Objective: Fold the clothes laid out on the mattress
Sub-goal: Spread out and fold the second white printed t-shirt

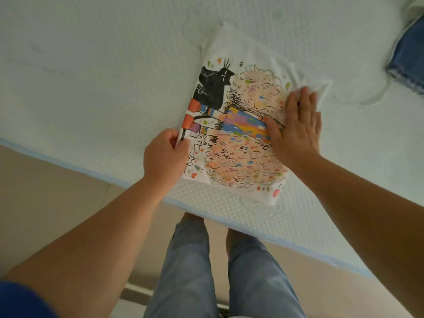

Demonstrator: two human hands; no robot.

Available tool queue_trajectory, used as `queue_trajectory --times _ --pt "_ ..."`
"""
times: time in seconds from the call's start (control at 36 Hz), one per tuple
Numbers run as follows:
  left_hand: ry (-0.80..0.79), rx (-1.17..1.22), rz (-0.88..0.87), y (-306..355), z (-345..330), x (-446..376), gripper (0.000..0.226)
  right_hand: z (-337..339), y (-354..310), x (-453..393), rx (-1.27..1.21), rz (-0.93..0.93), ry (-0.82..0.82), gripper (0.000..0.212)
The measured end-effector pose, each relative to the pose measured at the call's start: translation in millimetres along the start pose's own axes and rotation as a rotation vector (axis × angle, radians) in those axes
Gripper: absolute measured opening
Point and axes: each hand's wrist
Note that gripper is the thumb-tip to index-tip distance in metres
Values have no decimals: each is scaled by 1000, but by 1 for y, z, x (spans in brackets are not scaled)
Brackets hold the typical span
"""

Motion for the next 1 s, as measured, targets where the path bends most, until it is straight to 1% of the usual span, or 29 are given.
queue_trajectory --times 0.08,0.11,0.14,0.19,0.25,0.31,0.33,0.39,0.5,0.58,0.64,0.67,0.72,0.78,0.81,0.83,0.86,0.92,0.94,1.0 --pt "95 -49 25 9 -8 2 5 -5 3 -7 37 33 -34 77" --pt "149 -58 27 14 -8 5 5 -3 4 -7 50 46 -30 78" --pt "213 -88 -5 18 -9 9 12 1 5 -6 57 67 -12 79" --pt "285 -172 -179 28 -15 20 35 10 13 -7 70 121 47 79" --pt "234 -251 -377 41 -27 28 55 18 21 -13 91 139 54 76" --pt "146 -407 -488 47 -43 24 63 19 34 -22 126 133 -10 75" --pt "113 -496 -484 47 -51 18 65 17 39 -26 135 137 -48 75" --pt "69 -625 -422 42 -61 1 68 10 46 -32 125 160 -87 76" --pt "67 -705 -406 30 -70 -13 70 2 48 -38 121 176 -93 79" --pt "33 -690 -410 35 -64 -10 70 9 43 -30 135 162 -56 78" --pt "25 -600 -416 41 -55 -4 71 14 33 -13 131 179 0 78" --pt "50 -529 -405 42 -49 1 70 15 26 -1 110 201 19 77" --pt "154 -364 -319 36 -38 15 65 12 8 26 48 257 -6 75" --pt "249 -286 -165 20 -30 31 66 2 -9 56 33 328 -86 76" --pt "272 -262 -79 9 -28 38 67 -4 -17 70 46 371 -121 78" --pt "266 -209 14 -1 -26 45 68 -12 -24 83 62 412 -153 80" --pt "236 -102 131 -11 -26 50 68 -19 -30 94 77 442 -184 83" --pt "139 250 401 -23 -25 56 65 -33 -39 107 115 459 -223 87" --pt "95 425 495 -26 -25 56 58 -38 -43 109 135 451 -230 88" --pt "20 597 534 -29 -23 53 33 -44 -48 108 152 419 -223 89"
Point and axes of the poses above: each hand's wrist, its own x-axis away from the middle knuckle, its own z-axis out of the back of the hand, y = z × x, and after that the axes turned 9 degrees about z, right-handed
